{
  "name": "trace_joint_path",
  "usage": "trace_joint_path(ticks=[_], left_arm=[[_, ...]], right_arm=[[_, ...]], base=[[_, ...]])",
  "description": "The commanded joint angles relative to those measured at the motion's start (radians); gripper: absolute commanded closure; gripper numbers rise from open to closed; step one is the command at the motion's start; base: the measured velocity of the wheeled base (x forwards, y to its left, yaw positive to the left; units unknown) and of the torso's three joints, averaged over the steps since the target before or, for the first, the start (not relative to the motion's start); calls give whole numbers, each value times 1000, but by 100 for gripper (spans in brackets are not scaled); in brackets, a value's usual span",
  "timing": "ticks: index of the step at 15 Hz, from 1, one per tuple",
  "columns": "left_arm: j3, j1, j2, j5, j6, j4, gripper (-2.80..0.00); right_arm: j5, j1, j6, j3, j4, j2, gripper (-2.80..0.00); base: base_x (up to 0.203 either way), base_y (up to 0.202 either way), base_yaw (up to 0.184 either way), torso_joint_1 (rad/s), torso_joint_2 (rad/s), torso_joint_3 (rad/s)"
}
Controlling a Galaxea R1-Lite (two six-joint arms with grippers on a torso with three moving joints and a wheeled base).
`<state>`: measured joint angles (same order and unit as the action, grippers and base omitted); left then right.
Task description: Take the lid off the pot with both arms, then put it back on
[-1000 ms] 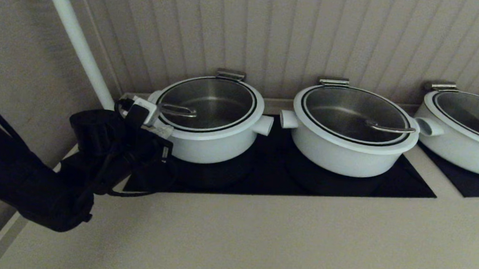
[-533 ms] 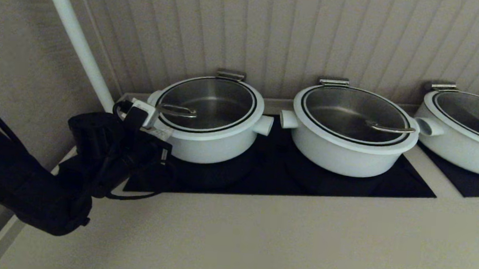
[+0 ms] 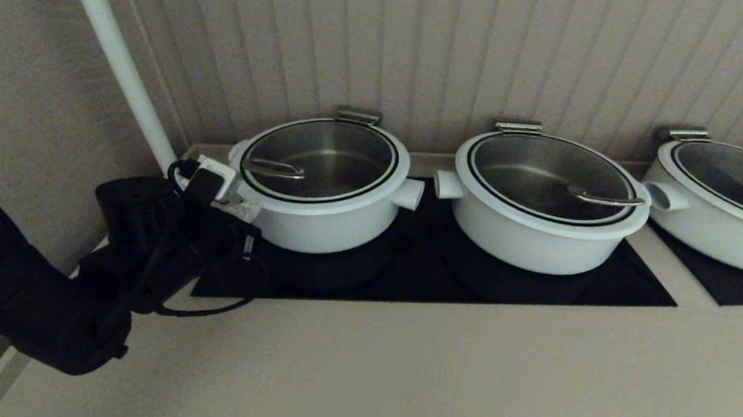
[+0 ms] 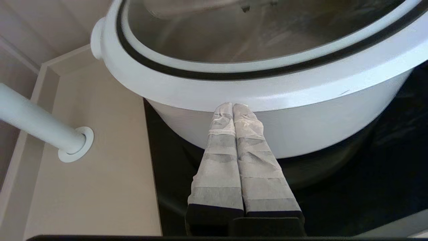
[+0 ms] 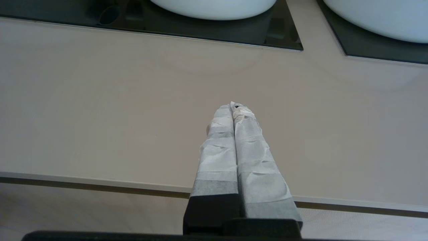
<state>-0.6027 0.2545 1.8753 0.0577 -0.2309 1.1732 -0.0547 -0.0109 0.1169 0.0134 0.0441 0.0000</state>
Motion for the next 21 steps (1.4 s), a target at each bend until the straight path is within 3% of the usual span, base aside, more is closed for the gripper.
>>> trace_joint_path(ticks=[1, 13, 21], left_arm=[[19, 0, -35, 2, 2, 8, 0], [155, -20, -281, 37, 3, 7, 0], [450, -43, -593, 68, 1, -1, 0]], right_arm=[[-1, 0, 1, 0, 0, 0, 0], [-1, 0, 1, 0, 0, 0, 0], [-1, 0, 1, 0, 0, 0, 0]], base=[[0, 0, 0, 0, 0, 0], [0, 0, 0, 0, 0, 0], [0, 0, 0, 0, 0, 0]])
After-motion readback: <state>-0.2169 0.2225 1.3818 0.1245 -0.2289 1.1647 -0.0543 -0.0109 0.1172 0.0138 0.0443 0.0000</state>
